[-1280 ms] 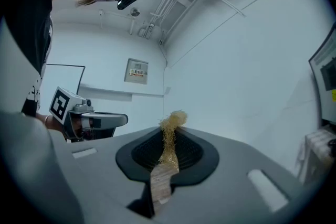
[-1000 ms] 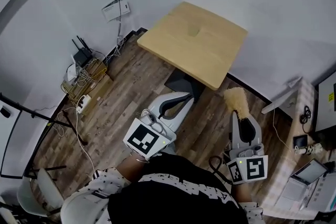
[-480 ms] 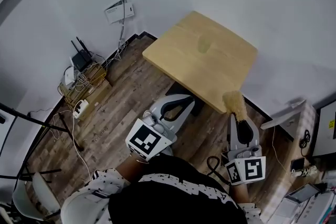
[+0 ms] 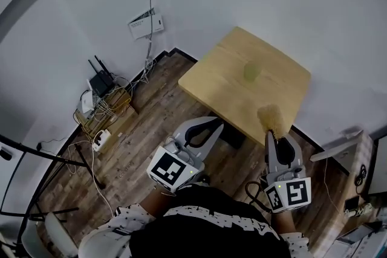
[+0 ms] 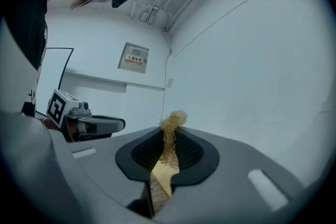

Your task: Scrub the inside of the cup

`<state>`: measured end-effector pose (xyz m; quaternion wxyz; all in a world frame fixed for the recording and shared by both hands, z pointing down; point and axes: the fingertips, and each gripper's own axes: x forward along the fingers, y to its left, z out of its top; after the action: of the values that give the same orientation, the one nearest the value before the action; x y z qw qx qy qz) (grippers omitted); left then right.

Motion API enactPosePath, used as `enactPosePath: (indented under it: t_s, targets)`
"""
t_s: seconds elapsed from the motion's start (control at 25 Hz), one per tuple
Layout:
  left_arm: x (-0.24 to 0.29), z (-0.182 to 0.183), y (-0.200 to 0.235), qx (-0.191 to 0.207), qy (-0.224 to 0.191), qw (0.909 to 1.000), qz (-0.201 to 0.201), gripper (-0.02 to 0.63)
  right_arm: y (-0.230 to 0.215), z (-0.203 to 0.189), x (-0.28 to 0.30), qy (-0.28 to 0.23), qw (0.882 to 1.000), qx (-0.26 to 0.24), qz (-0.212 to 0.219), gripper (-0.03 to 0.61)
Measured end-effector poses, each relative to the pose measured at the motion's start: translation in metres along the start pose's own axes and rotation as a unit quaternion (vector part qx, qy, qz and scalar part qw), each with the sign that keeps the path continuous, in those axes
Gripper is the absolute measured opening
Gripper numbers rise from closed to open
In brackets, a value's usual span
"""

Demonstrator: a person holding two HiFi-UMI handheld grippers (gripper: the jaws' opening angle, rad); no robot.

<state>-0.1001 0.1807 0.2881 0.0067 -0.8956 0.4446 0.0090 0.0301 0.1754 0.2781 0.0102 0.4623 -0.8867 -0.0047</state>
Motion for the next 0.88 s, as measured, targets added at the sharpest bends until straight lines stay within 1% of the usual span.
enactPosePath:
  t_s: [0.12, 0.24, 0.36, 0.52, 0.68, 0.8, 0.88]
  targets:
    - [-0.004, -0.007, 0.022, 0.003, -0.001, 1.0000, 0.006, 0.023, 0.010, -0.002, 0.017, 0.008, 1.000, -0.017, 0.006, 0.064]
    - [-0.007, -0.015, 0.035, -0.014, 0.012, 0.9998, 0.004, 0.023, 0.014, -0.008, 0.028, 0.021, 1.000, -0.017, 0.000, 0.064]
    - [-0.006, -0.022, 0.039, -0.023, 0.019, 0.9996, -0.003, 0.023, 0.013, -0.009, 0.031, 0.028, 0.999, -0.016, -0.005, 0.064]
    - [0.002, -0.028, 0.039, -0.030, 0.022, 0.9993, -0.006, 0.028, 0.002, -0.013, 0.036, 0.040, 0.999, -0.021, -0.011, 0.064]
    - [0.007, -0.037, 0.047, -0.026, 0.024, 0.9994, 0.007, 0.029, -0.007, -0.017, 0.044, 0.041, 0.999, -0.024, -0.005, 0.064]
    - [0.016, -0.038, 0.056, -0.025, 0.033, 0.9990, 0.013, 0.034, -0.015, -0.019, 0.057, 0.040, 0.999, -0.021, 0.001, 0.064]
    - [0.026, -0.036, 0.061, -0.014, 0.023, 0.9996, 0.012, 0.037, -0.021, -0.019, 0.064, 0.038, 0.999, -0.019, 0.003, 0.066]
